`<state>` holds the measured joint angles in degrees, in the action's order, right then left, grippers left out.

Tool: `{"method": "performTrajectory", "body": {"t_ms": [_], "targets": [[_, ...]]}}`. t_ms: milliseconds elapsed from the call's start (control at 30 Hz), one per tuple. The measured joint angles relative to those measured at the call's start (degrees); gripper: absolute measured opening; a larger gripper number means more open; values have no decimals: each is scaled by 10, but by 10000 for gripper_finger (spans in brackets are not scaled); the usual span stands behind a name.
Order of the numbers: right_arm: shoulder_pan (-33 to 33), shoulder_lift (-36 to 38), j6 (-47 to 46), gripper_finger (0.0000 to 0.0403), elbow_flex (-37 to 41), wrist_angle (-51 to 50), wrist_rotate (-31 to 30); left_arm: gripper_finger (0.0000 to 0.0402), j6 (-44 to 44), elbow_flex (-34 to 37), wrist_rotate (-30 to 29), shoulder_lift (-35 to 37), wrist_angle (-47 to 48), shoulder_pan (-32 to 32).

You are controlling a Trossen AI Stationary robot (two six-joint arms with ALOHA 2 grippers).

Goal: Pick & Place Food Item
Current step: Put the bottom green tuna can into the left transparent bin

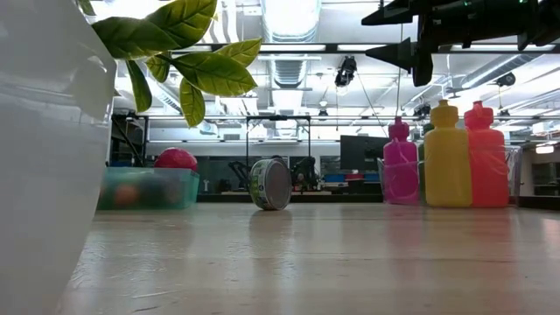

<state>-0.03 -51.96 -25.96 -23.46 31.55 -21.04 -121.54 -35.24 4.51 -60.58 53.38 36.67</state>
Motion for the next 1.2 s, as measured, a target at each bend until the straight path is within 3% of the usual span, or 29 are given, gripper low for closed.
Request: {"method": "performTrajectory", "body": {"t_ms": [200, 833, 1200], "targets": [[0, 0, 0, 276, 0, 0, 0, 180, 0, 0, 0, 0, -1, 0], [0, 0, 0, 276, 0, 0, 0, 178, 0, -1, 0, 1, -11, 0], [0, 0, 0, 276, 0, 0, 0, 178, 13, -59, -8, 9, 10, 0]]}}
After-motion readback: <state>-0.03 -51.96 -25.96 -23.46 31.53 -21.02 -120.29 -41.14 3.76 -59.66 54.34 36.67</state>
